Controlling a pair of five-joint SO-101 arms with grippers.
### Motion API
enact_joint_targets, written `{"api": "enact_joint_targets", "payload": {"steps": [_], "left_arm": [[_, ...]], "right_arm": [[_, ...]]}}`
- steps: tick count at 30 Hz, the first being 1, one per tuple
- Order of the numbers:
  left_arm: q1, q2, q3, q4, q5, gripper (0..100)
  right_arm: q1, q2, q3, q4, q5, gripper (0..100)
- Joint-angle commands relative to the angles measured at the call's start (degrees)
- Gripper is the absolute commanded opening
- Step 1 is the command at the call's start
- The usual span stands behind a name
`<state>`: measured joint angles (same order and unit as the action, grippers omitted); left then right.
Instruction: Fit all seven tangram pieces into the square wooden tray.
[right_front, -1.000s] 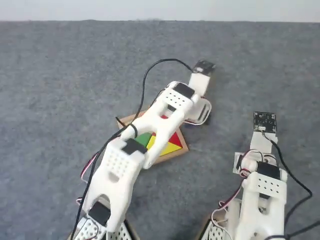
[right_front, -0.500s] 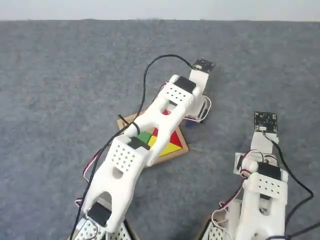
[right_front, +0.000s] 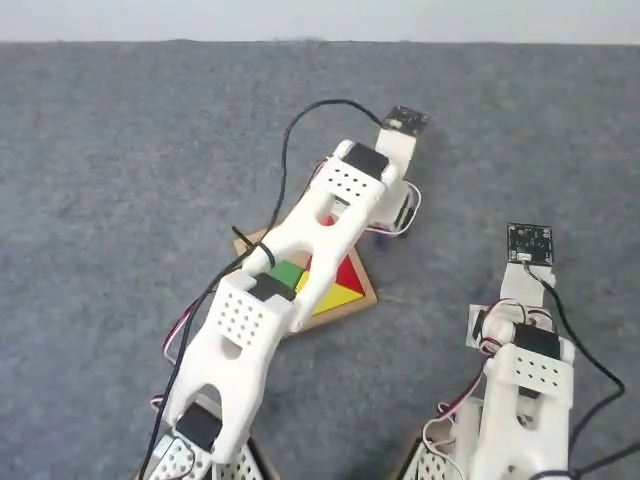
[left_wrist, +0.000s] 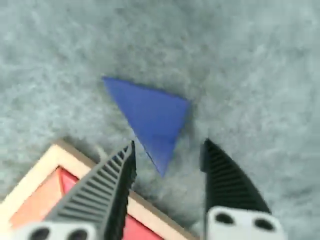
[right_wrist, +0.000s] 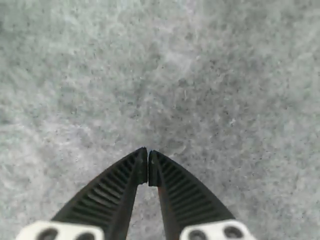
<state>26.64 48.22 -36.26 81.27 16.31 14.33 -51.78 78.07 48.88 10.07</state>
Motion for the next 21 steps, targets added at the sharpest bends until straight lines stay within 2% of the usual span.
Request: {"api": "enact_joint_targets", "payload": {"steps": [1,3,8,13,21], "left_arm": [[-0.97,-4.40,-1.63,-4.48,10.46,24],[-1.23,-2.55,-1.71,-7.91,15.12,24],[-1.23,3.78,-1.80,-11.34,15.03,24],[-0.35,6.24,-6.99,-2.55,13.63,24],[0.79,12.13,-15.52,7.65,10.90,11]], "right_arm": [[0.48,-1.63,-0.18,-1.63,0.62,0.7],[0.48,-1.63,-0.18,-1.63,0.62,0.7],[0.48,-1.63,-0.18,-1.54,0.62,0.7],[0.48,-1.63,-0.18,-1.63,0.62,0.7],[0.48,-1.63,-0.18,-1.63,0.62,0.7]]}}
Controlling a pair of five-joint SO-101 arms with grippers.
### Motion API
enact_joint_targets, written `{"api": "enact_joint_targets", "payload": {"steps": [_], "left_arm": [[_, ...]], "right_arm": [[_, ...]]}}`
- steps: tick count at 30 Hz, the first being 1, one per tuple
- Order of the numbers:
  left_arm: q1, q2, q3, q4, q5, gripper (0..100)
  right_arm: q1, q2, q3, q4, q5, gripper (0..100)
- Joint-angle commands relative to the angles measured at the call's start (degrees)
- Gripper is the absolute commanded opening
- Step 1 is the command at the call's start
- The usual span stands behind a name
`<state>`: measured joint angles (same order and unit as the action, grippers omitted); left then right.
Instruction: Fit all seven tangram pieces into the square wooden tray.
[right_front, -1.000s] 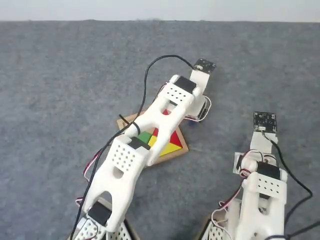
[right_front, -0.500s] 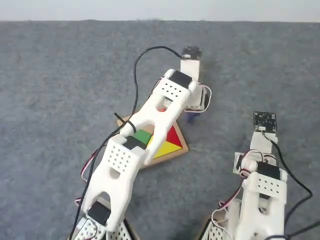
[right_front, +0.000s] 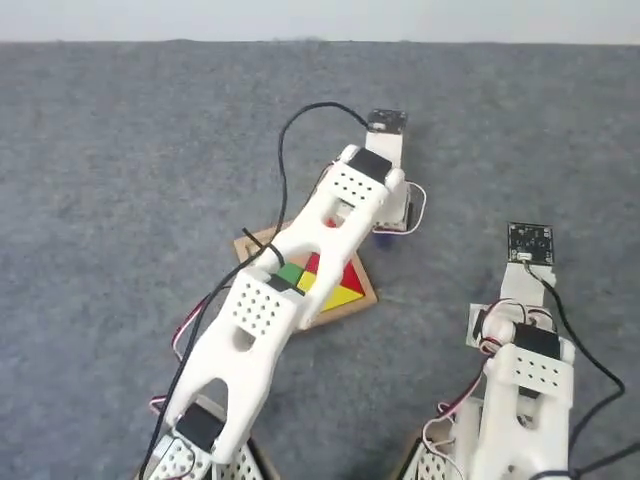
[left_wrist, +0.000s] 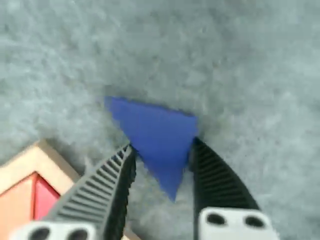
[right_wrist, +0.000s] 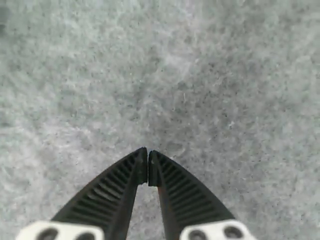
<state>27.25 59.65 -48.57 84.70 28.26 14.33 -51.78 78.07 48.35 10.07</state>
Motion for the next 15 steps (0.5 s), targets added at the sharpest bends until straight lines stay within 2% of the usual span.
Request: {"api": "enact_joint_targets", "payload": {"steps": [1,11,15], "left_arm": [[0.00,1.32,-4.62,4.75,-1.05,10],[0.00,2.46,-24.84,15.74,-6.86,3],[-0.97,2.55,-28.09,15.38,-7.30,4]], "right_arm": [[0.48,-1.63,-0.18,-1.10,0.62,0.7],[0.48,-1.71,0.35,-1.98,0.62,0.7],[0.48,-1.71,0.35,-1.98,0.62,0.7]]}}
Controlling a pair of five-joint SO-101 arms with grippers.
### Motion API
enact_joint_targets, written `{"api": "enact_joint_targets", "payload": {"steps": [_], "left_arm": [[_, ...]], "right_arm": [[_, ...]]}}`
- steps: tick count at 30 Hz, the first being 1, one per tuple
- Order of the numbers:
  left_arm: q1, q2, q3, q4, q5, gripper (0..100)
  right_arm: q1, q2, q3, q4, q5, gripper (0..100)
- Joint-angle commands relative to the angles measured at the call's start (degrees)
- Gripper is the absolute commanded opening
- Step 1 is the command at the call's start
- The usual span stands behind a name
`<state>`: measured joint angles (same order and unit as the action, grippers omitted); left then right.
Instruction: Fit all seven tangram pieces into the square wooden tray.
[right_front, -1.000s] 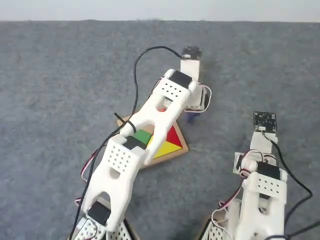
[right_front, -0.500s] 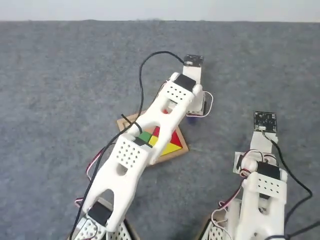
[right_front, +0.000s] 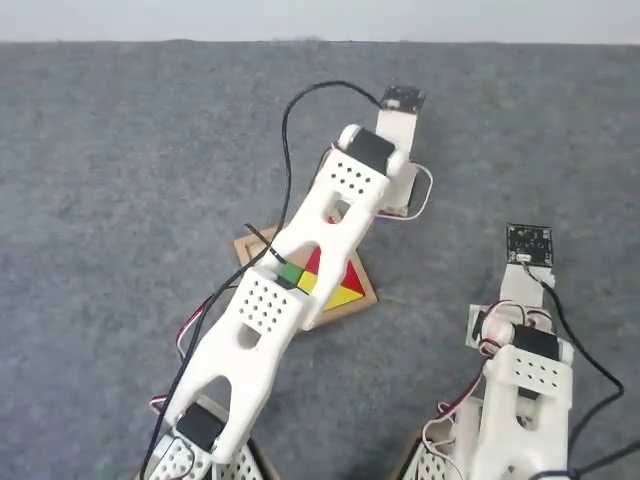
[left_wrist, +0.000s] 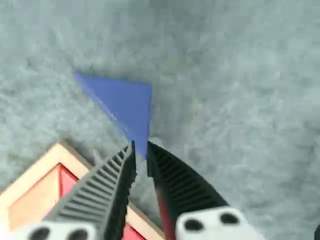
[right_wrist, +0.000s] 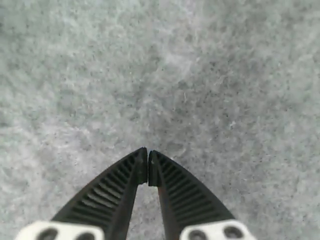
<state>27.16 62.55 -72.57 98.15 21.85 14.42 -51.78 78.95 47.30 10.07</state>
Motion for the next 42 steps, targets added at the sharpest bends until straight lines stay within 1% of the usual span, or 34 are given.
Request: {"api": "enact_joint_targets", "payload": {"steps": [1,3,7,8,11,13,17,20,24,29,34,42], "left_arm": [[-0.97,-0.35,-4.09,1.23,-0.79,5],[-1.14,-0.09,-3.74,-1.05,-0.09,10],[-1.58,2.81,-3.12,-7.21,5.98,22],[-1.93,4.13,-3.03,-9.14,6.15,24],[-2.73,8.97,-3.21,-11.78,6.15,23],[-3.34,10.64,-4.00,-11.16,6.15,22],[-3.78,11.25,-7.08,-5.45,5.89,22],[-3.25,11.87,-7.25,-1.85,2.81,22],[-3.69,12.04,-7.08,2.37,2.11,22],[-5.45,11.96,-6.11,2.55,2.11,22],[-5.27,11.25,-7.08,1.23,2.11,22],[-2.64,10.64,-23.34,2.37,2.55,22]], "right_arm": [[0.40,-1.71,-0.53,-0.92,0.62,0.7],[0.40,-1.71,-0.53,-0.92,0.62,0.7],[0.40,-1.71,-0.53,-0.92,0.62,0.7],[0.40,-1.71,-0.53,-0.92,0.62,0.7],[0.40,-1.71,-0.53,-0.84,0.62,0.7],[0.40,-1.71,-0.53,-0.84,0.62,0.7],[0.40,-1.71,-0.53,-0.75,0.62,0.7],[0.40,-1.71,-0.53,-0.75,0.62,0.7],[0.40,-1.71,-0.53,-0.66,0.62,0.7],[0.40,-1.71,-0.53,-0.66,0.62,0.7],[0.40,-1.71,-0.53,-0.66,0.62,0.7],[0.40,-1.71,-0.44,-0.84,0.62,0.7]]}}
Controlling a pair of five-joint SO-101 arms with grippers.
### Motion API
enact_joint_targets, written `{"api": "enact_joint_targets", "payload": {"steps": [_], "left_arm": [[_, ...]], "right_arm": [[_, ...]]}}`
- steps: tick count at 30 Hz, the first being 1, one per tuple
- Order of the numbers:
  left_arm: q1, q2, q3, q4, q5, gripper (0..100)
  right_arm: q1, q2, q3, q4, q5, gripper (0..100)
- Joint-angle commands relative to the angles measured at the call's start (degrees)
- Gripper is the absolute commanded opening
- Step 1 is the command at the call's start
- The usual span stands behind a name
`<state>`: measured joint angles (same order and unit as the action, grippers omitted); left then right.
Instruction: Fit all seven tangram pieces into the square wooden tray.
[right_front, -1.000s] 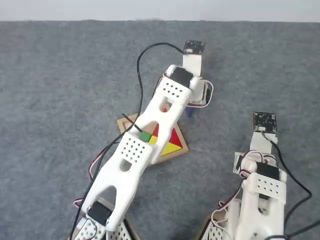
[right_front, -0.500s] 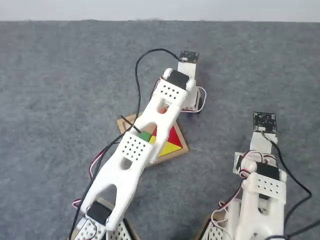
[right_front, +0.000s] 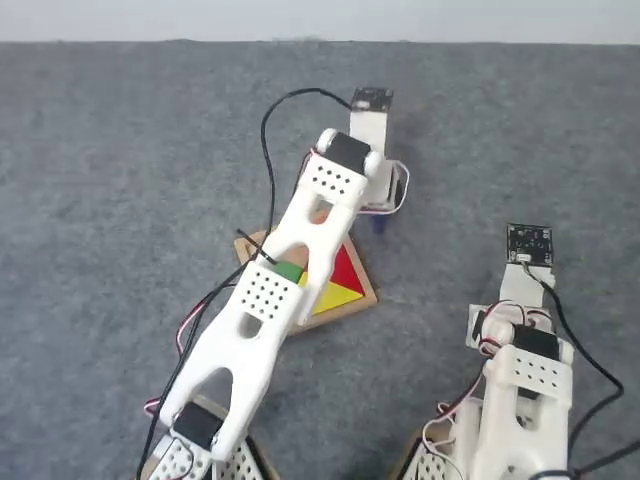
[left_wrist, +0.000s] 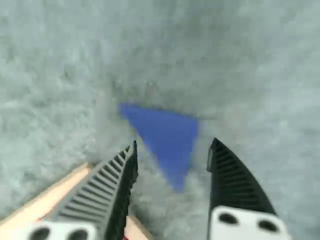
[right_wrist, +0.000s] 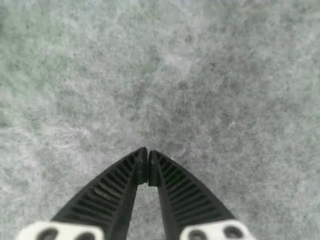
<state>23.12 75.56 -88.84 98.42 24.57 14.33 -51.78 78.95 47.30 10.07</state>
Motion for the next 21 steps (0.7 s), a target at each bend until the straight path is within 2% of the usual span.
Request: {"api": "enact_joint_targets", "payload": {"steps": [1,9,15,21], "left_arm": [[1.49,-2.29,-7.78,2.02,-0.18,22],[0.26,2.37,2.59,-7.91,2.99,22],[0.26,1.58,3.91,0.70,-1.23,19],[-0.09,1.49,4.53,2.11,-1.41,19]], "right_arm": [[0.48,-1.71,-0.44,-0.84,0.62,0.7],[0.48,-1.71,-0.44,-0.48,0.62,0.7],[0.48,-1.71,-0.53,-0.48,0.62,0.7],[-1.27,-1.71,-0.35,-0.31,0.62,0.7]]}}
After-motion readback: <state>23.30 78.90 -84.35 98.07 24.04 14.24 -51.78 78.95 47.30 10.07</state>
